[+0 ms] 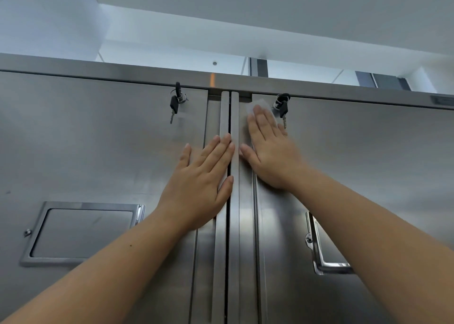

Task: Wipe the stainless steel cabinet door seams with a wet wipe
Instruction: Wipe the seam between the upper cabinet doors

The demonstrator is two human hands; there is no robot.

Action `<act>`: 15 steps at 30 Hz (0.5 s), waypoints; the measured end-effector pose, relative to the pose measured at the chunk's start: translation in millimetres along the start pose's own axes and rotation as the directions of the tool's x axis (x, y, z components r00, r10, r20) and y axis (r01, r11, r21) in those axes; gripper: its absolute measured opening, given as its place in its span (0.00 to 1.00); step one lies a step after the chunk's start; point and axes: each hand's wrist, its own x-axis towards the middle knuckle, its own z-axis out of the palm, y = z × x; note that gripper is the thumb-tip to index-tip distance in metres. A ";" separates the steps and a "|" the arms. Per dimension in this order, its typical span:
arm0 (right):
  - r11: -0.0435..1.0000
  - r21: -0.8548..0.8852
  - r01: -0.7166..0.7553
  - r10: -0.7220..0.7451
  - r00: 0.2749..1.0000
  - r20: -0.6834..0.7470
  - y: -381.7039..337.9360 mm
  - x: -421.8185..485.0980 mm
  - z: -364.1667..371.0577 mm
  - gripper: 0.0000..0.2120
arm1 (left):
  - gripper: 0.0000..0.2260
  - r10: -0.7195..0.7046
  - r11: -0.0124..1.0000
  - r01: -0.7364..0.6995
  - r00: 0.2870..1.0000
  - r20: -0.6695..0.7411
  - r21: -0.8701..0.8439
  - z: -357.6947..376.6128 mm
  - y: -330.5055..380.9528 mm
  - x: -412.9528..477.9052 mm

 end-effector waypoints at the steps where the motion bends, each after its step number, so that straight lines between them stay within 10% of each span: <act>1: 1.000 0.002 -0.026 0.026 1.000 0.005 -0.6 9.7 -1.0 0.30 | 0.28 0.002 1.000 -0.002 1.000 0.002 0.004 -0.1 0.0 -0.1; 15: 1.000 -0.014 -0.003 0.002 0.999 -0.048 -2.2 2.3 2.9 0.31 | 0.27 0.006 1.000 -0.006 1.000 -0.018 0.003 0.5 -0.7 -1.4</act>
